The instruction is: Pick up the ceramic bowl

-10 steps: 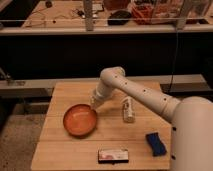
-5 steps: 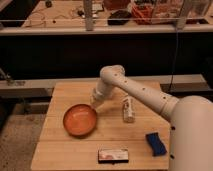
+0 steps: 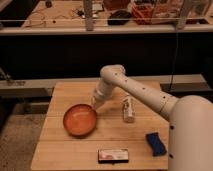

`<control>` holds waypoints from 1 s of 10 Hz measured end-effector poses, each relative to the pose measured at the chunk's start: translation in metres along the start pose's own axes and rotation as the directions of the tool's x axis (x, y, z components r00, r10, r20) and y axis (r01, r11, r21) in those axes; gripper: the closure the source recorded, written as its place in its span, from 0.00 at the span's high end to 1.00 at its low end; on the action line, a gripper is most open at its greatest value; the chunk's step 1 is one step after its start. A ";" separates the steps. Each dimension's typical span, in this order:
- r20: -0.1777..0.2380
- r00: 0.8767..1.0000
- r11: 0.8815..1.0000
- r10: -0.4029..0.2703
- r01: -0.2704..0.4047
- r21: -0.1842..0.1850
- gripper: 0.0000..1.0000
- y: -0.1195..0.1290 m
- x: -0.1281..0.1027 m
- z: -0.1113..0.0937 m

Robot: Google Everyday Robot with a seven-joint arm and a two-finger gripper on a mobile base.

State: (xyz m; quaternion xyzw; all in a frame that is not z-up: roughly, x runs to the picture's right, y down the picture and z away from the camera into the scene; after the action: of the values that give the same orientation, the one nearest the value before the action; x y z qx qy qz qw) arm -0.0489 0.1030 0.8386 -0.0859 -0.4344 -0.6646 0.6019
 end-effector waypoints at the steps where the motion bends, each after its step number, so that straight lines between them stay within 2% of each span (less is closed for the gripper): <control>1: 0.004 1.000 1.000 -0.002 0.003 -0.002 0.48 -0.002 0.000 0.001; 3: 0.013 1.000 1.000 -0.005 0.005 -0.006 0.66 -0.006 0.001 0.003; 4: 0.016 1.000 1.000 -0.006 0.006 -0.010 0.69 -0.007 0.001 0.001; 5: 0.017 1.000 1.000 -0.007 0.007 -0.012 0.67 -0.008 0.002 0.001; 7: 0.021 1.000 1.000 -0.010 0.010 -0.016 0.48 -0.010 0.002 0.000; 8: 0.030 0.999 1.000 -0.010 0.011 -0.018 0.45 -0.009 0.001 0.005; 9: 0.039 0.999 1.000 -0.008 0.009 -0.021 0.46 -0.007 -0.001 0.011; 10: 0.049 0.999 1.000 -0.012 0.013 -0.024 0.55 -0.005 -0.001 0.016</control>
State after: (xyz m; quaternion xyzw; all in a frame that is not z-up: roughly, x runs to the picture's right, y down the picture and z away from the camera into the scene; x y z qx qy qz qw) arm -0.0598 0.1141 0.8448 -0.1066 -0.4415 -0.6710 0.5860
